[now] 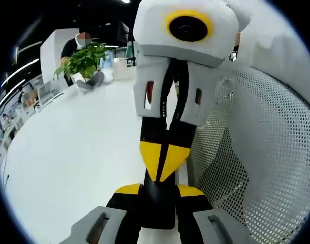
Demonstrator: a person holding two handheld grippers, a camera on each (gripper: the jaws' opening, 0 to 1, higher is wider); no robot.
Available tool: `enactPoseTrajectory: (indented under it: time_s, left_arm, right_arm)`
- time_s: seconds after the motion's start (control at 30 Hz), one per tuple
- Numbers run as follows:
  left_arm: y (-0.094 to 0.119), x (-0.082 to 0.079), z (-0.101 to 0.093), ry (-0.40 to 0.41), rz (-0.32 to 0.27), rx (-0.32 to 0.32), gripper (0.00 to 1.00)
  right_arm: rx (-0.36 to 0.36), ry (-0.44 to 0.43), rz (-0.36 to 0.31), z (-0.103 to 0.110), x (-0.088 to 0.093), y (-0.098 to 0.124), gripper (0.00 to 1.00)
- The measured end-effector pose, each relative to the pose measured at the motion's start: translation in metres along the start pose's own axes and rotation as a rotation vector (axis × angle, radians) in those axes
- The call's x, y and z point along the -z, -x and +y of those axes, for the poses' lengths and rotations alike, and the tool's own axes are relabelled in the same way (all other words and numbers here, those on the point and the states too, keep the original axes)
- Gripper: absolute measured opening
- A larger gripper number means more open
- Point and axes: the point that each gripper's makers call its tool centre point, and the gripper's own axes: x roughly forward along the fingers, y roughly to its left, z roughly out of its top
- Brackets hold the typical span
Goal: Press the specified remote control buttons in sequence, fully releasing each button before pressing the next.
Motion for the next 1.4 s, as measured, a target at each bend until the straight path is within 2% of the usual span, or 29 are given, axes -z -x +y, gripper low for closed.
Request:
enactPoseTrajectory:
  time_s: [0.17,0.33,0.53,0.63,1.27,1.4]
  left_arm:
    - [0.000,0.000,0.000,0.000,-0.001,-0.001,0.25]
    - [0.000,0.000,0.000,0.002,-0.003,-0.001,0.25]
    - [0.000,0.000,-0.001,0.003,-0.004,-0.001,0.25]
    - [0.000,0.000,-0.001,0.002,-0.005,-0.001,0.25]
    - [0.000,0.000,0.000,0.006,-0.007,-0.006,0.25]
    - [0.000,0.000,-0.001,0.006,-0.006,-0.009,0.25]
  right_arm:
    - [0.004,0.011,-0.028,0.001,0.000,0.001,0.00]
    - [-0.005,0.020,-0.025,0.002,-0.001,0.002,0.01]
    - [-0.040,-0.020,-0.029,0.002,0.008,0.008,0.12]
    - [-0.071,-0.076,-0.025,0.005,0.011,0.009,0.15]
    - [-0.072,-0.068,-0.039,0.002,0.016,0.010,0.20]
    - [-0.071,-0.038,-0.015,0.002,0.027,0.010,0.21]
